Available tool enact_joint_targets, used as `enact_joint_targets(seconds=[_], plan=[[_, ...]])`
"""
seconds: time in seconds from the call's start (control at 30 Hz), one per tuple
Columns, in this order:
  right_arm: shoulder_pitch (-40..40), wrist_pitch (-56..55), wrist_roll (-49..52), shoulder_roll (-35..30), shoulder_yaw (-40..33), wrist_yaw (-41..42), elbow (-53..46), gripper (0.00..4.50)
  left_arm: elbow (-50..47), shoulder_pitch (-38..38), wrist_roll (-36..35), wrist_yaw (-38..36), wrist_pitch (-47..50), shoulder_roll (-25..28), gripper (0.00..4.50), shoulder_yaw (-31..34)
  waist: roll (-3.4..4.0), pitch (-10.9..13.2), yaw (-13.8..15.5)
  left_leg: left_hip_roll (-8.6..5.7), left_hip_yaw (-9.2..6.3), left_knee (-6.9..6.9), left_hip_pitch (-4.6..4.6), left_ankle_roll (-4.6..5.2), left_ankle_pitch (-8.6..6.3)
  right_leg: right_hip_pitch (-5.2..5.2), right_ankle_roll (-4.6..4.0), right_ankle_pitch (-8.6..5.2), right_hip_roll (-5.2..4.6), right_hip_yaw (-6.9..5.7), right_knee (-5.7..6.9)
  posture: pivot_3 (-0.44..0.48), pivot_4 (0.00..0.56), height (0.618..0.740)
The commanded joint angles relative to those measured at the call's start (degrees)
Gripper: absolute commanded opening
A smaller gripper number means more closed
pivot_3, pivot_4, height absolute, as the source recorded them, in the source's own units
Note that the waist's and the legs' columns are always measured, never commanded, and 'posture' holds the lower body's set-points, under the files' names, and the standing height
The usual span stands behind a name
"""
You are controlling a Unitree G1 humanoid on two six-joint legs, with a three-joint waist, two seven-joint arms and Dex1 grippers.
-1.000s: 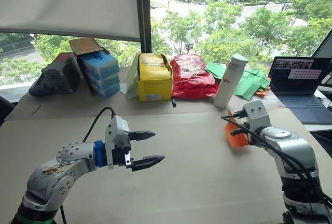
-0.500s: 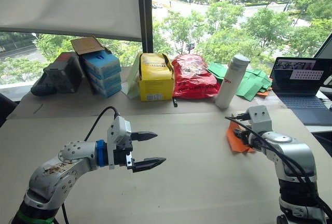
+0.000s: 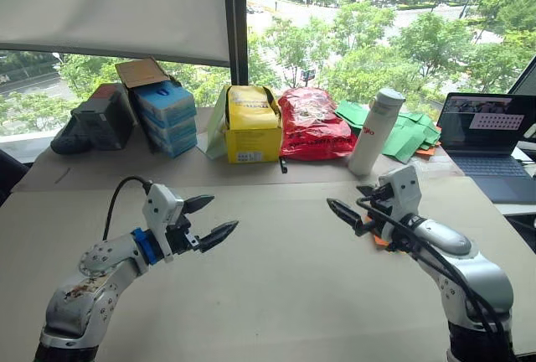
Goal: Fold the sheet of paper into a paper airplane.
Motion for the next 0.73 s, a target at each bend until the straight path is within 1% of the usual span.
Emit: enact_joint_targets(seconds=[0.03,0.13,0.2,0.3,0.47,0.73], plan=[[3.66,-9.97,-0.99,-1.38,2.05,3.59,0.94,4.47,1.13,1.82,1.38,0.59,-3.74,-0.25,4.50,3.42,0.00,0.00,-0.01,0.00,0.01,0.01,0.03,0.03,-0.02,0.02,0.01,0.01,0.00,0.00,0.00,0.000,0.150,0.740],[5.80,-16.41,-0.13,0.87,1.99,4.12,3.86,4.47,2.74,3.30,2.39,1.64,-5.87,-1.07,4.50,4.86,0.00,0.00,-0.03,0.02,0.00,0.01,0.10,0.05,-0.03,0.05,0.00,0.01,0.00,0.00,0.02,0.000,0.150,0.740],[7.02,-20.62,-1.73,0.59,3.17,4.72,6.10,4.47,3.15,3.79,1.96,2.16,-6.26,-1.84,4.50,5.57,0.00,0.00,-0.02,0.02,-0.01,0.00,0.09,0.03,-0.02,0.02,-0.01,0.01,0.02,0.00,0.07,0.000,0.150,0.740],[7.59,-24.02,-2.30,0.54,4.51,5.65,8.70,4.47,4.36,5.24,2.95,2.51,-7.81,-2.64,4.50,5.92,0.01,0.00,-0.05,0.02,0.00,0.00,0.10,-0.05,0.02,0.03,-0.01,0.01,0.00,0.01,0.07,0.000,0.150,0.740],[7.36,-24.98,-1.78,0.25,5.21,5.64,9.12,4.47,4.23,5.58,2.80,2.19,-8.37,-2.66,4.50,5.82,0.01,0.00,-0.06,0.02,0.00,0.00,0.09,-0.22,0.12,0.01,-0.02,0.01,-0.02,0.03,0.07,0.000,0.150,0.740],[7.27,-24.83,-1.58,-0.23,6.05,5.31,9.01,4.47,4.96,5.71,3.76,1.57,-9.05,-2.02,4.50,5.05,0.01,0.00,-0.01,0.03,-0.02,0.00,0.09,-0.12,0.06,0.01,-0.03,0.01,-0.18,0.05,0.07,0.000,0.150,0.740]])
